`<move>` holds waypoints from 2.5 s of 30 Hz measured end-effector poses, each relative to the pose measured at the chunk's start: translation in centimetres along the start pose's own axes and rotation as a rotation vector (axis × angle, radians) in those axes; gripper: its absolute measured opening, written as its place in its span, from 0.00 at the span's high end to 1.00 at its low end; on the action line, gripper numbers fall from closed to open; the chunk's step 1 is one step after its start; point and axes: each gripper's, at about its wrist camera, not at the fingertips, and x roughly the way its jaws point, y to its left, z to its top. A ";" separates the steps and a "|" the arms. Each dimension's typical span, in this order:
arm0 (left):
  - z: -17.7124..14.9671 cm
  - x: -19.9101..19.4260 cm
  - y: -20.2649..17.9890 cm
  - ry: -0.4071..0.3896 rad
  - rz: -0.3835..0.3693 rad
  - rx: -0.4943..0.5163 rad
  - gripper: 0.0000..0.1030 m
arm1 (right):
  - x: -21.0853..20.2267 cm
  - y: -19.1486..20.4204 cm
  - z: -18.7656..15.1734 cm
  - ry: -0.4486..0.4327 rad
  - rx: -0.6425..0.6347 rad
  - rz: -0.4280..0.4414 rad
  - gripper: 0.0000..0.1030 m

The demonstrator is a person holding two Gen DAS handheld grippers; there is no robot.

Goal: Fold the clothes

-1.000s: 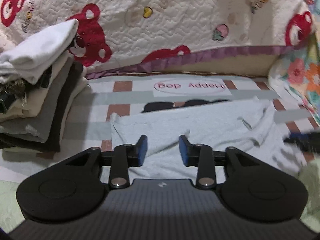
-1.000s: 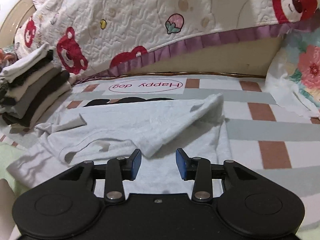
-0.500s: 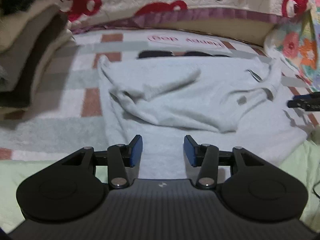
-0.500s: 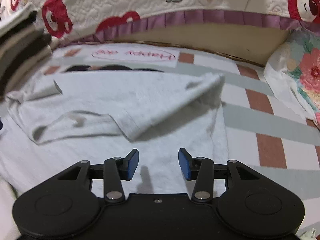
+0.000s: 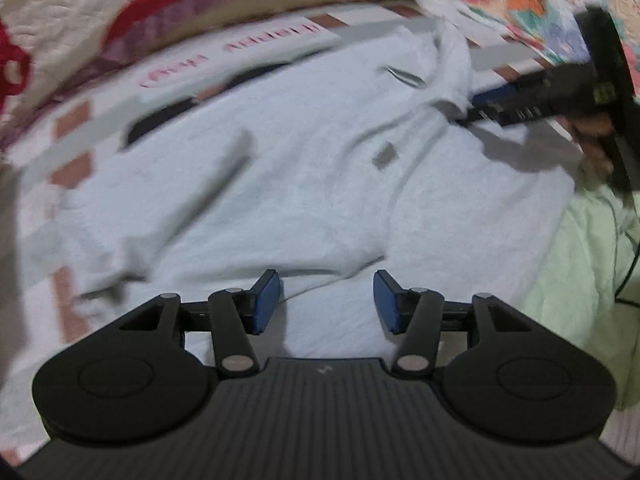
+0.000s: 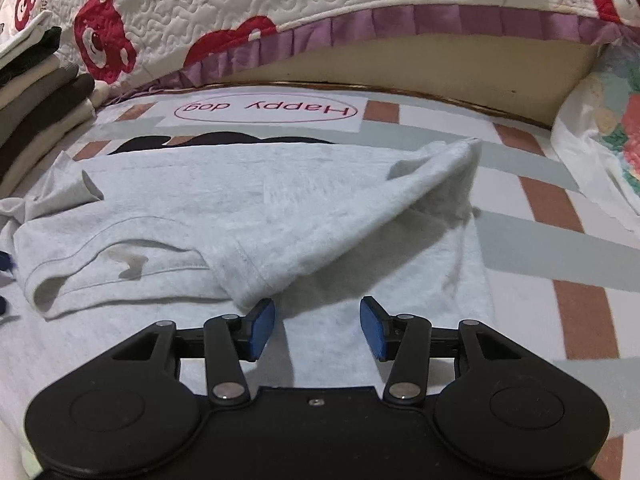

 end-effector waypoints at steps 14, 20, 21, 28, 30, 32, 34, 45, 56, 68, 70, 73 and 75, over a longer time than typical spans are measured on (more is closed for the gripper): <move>6.5 2.3 4.0 -0.056 0.236 0.047 0.88 | 3.9 -1.3 4.7 -0.018 -0.109 0.092 0.45; 8.9 2.4 8.5 -0.188 0.279 -0.078 0.80 | 6.2 -3.2 8.3 -0.025 0.034 0.098 0.45; 8.9 1.9 9.1 -0.202 0.275 -0.107 0.80 | 6.7 -3.6 8.8 -0.021 0.064 0.086 0.45; 4.9 -3.9 9.0 -0.307 0.237 -0.084 0.47 | 8.7 -5.5 9.8 -0.037 0.141 0.017 0.45; 2.5 -3.5 10.5 -0.260 0.255 -0.110 0.47 | 8.7 -5.5 9.8 -0.040 0.140 -0.008 0.44; 0.0 -3.0 12.3 -0.214 0.272 -0.182 0.47 | 8.4 -5.1 9.8 -0.035 0.132 -0.049 0.44; -2.5 -3.0 14.2 -0.213 0.257 -0.299 0.47 | 7.8 -4.7 9.9 -0.041 0.090 -0.076 0.44; -2.7 -1.1 18.3 -0.332 0.118 -0.448 0.46 | 5.2 -10.0 9.7 -0.107 0.074 -0.030 0.97; -0.3 3.0 20.1 -0.323 0.071 -0.516 0.57 | 7.3 -11.8 8.3 -0.077 0.198 0.002 0.54; -0.5 2.6 18.0 -0.363 0.245 -0.525 0.91 | 5.5 -8.9 8.3 -0.244 -0.029 -0.156 0.94; -0.6 2.6 18.2 -0.357 0.278 -0.581 0.81 | 7.0 -8.6 8.7 -0.158 -0.091 -0.178 0.94; -0.7 1.2 18.1 -0.394 0.321 -0.612 0.62 | 7.4 -8.0 9.4 -0.125 -0.104 -0.245 0.92; -0.6 -0.1 17.7 -0.417 0.317 -0.580 0.64 | 6.9 -6.9 9.5 -0.165 -0.138 -0.369 0.90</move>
